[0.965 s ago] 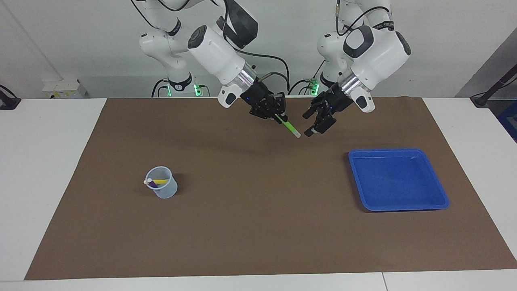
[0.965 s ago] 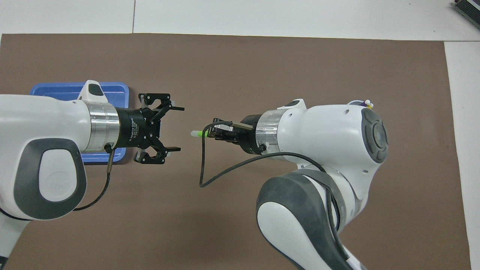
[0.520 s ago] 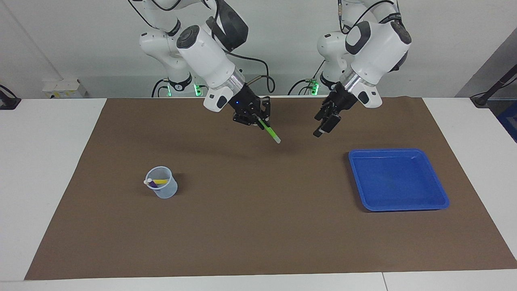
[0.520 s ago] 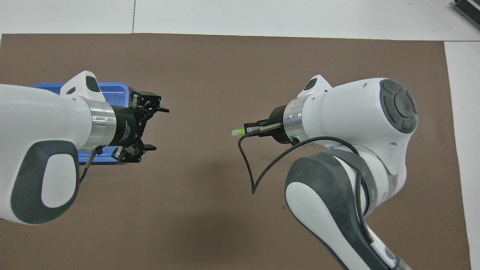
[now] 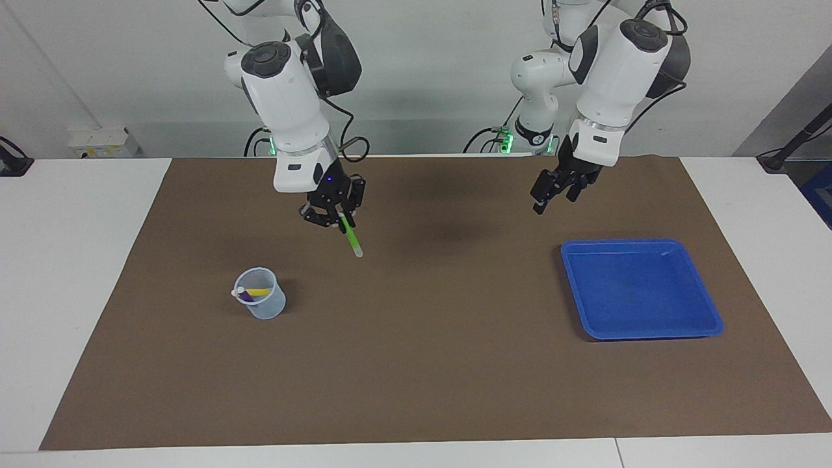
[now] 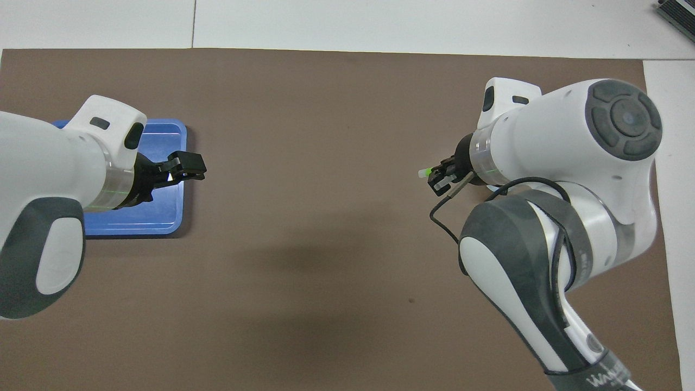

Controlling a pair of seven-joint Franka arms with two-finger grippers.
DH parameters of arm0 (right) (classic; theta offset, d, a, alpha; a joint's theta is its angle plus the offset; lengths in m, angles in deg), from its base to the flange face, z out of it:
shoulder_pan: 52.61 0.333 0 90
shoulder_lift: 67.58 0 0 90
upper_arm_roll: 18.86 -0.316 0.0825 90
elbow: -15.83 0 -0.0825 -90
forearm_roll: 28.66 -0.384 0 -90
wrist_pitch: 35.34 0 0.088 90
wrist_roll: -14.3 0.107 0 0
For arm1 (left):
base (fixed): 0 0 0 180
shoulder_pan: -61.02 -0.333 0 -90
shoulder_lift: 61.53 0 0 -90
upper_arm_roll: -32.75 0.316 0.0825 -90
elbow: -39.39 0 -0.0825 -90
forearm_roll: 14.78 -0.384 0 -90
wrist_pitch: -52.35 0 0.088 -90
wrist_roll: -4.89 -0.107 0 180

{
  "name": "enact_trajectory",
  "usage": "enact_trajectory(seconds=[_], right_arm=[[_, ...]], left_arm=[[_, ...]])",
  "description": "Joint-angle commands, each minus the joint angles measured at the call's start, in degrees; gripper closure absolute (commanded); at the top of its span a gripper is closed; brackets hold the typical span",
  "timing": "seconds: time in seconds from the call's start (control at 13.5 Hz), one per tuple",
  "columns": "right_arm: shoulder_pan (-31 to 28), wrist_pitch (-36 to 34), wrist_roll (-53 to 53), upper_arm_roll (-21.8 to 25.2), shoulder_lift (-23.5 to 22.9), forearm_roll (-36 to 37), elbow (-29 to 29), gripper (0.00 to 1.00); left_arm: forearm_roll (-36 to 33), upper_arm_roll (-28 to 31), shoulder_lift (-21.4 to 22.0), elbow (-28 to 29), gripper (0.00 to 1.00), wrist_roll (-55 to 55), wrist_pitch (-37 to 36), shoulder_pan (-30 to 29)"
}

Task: Transfer and insert pens with both arms
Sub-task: 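Insert the green pen into the cup while the left gripper withdraws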

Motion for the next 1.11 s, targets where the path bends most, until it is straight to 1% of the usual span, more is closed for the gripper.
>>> enact_trajectory(seconds=[0.0, 0.22, 0.37, 0.52, 0.59, 0.67, 0.82, 0.89, 1.04], right_arm=[[-0.84, -0.3, -11.42, 2.11, -0.98, 3.73, -1.45, 1.0], [-3.82, 1.89, -22.15, 2.47, -1.07, 8.11, -0.92, 1.0], [-6.1, 2.86, -26.03, 2.56, -1.33, 8.65, -0.4, 1.0], [-7.95, 4.61, -28.32, 2.56, -1.69, 8.65, 1.35, 1.0], [-8.83, 6.88, -29.9, 2.56, -1.69, 8.65, 3.28, 1.0], [-9.54, 9.34, -31.56, 2.64, -1.69, 8.65, 4.69, 1.0], [-10.24, 9.89, -32.98, 2.73, -1.78, 8.65, 5.49, 1.0], [-10.25, 10.16, -33.07, 3.17, -1.78, 8.65, 6.37, 1.0], [-10.59, 13.56, -34.03, 3.52, -1.86, 8.65, 8.12, 1.0]], left_arm=[[-1.73, -0.01, 0.92, -0.63, 0.0, -10.91, -1.81, -3.11], [-1.73, -0.01, 0.92, -0.64, 0.0, -16.02, -1.55, -5.22], [-1.81, 0.16, 0.83, -1.07, 0.0, -16.64, -1.46, -5.84], [-1.81, 0.34, 0.83, -0.99, 0.0, -22.15, -1.11, -8.46], [-1.81, 0.43, 0.83, -0.9, 0.0, -24.1, -0.93, -9.7], [-1.81, 0.43, 0.92, -0.46, 0.0, -24.03, -0.58, -10.75], [-1.81, 0.34, 0.84, 0.5, 0.0, -24.12, 0.3, -12.6], [-1.81, 0.34, 0.66, 0.51, 0.0, -24.2, 0.3, -13.04], [-1.81, 0.43, 0.31, 0.51, 0.0, -24.47, 0.3, -13.14]])
